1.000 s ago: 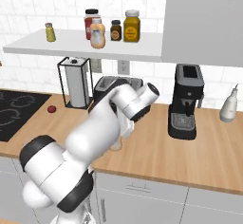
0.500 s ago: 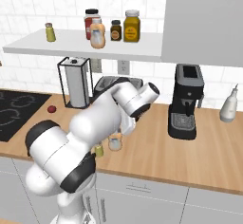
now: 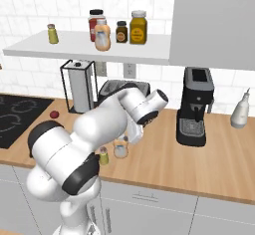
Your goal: Put the shaker and condiment bottle from the counter next to their counterparts in the cabinet.
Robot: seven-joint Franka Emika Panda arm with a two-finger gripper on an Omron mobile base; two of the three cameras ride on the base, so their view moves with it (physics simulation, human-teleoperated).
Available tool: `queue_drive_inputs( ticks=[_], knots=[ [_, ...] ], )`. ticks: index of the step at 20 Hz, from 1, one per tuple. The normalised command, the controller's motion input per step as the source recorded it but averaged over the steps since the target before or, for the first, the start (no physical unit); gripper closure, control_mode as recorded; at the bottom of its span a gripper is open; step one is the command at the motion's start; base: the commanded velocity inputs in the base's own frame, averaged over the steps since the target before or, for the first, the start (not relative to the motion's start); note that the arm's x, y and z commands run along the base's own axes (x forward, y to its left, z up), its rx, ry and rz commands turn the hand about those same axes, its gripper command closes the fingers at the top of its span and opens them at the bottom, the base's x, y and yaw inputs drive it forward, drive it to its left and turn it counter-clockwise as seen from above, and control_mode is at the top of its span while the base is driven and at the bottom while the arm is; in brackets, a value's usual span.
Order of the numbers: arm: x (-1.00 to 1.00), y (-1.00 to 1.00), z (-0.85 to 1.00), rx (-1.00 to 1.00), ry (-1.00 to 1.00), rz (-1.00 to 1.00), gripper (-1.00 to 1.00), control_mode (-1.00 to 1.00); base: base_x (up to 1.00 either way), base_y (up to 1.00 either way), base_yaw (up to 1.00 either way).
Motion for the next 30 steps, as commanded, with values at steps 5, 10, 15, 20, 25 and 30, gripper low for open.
queue_drive_inputs(
  ticks=[5,10,15,20,25,30],
  knots=[
    [-0.10,0.00,-0.12,0.00,0.00,0.02,-1.00,-1.00,0.00,0.00,0.00],
    [-0.18,0.00,-0.11,0.00,0.00,0.03,-1.00,-1.00,0.00,0.00,0.00],
    [-0.01,0.02,-0.10,-0.01,0.00,0.00,-1.00,-1.00,0.00,0.00,0.00],
    [0.00,0.13,-0.18,-0.08,0.00,0.00,-1.00,-1.00,0.00,0.00,0.00],
    [0.00,0.09,-0.19,-0.07,0.00,0.00,-1.00,-1.00,0.00,0.00,0.00],
    [0.00,0.02,-0.14,-0.02,0.00,0.00,-1.00,-1.00,0.00,0.00,0.00]
  ],
)
